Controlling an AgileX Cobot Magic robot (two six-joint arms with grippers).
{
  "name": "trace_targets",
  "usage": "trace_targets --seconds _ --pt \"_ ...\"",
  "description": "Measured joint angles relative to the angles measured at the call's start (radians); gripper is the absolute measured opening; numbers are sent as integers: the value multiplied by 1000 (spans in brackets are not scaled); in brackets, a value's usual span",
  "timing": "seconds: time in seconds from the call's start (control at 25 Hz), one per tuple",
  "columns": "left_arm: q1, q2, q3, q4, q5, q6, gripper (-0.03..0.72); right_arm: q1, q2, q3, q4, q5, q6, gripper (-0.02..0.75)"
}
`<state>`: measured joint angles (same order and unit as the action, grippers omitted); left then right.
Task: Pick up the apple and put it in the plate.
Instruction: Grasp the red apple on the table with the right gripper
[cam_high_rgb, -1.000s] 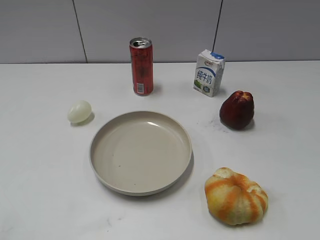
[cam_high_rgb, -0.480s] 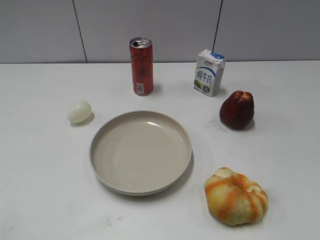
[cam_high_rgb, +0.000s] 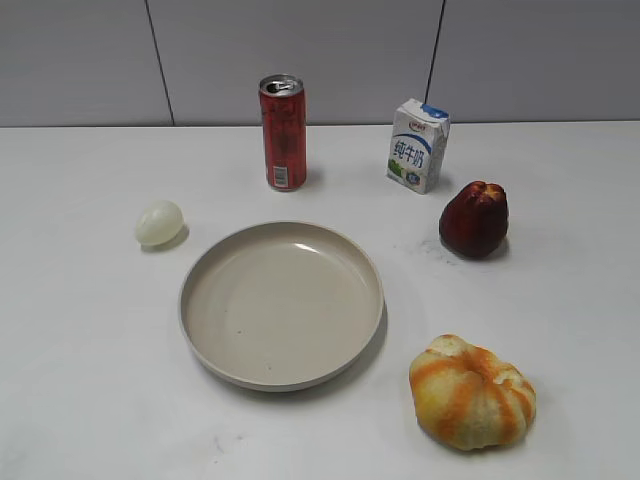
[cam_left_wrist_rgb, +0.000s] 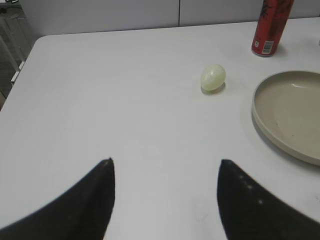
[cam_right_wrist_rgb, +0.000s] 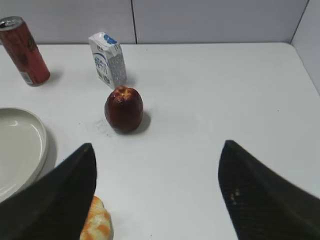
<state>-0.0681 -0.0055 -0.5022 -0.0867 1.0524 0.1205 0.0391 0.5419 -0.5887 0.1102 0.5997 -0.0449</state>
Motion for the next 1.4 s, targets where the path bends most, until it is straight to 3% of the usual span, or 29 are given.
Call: trace_targets --seconds 0.24,0.48,0.84,1.04,1.4 --pt "0 0 0 0 0 0 491 0 376 -200 13 -4 -6 601" --pt "0 0 0 0 0 0 491 10 700 -425 99 65 -64 594" --pt "0 0 0 0 0 0 491 132 1141 -730 128 238 -81 594" --pt "0 0 0 0 0 0 491 145 1353 -899 115 288 -32 594" --pt "0 0 0 0 0 0 491 146 1549 -996 45 322 11 594"
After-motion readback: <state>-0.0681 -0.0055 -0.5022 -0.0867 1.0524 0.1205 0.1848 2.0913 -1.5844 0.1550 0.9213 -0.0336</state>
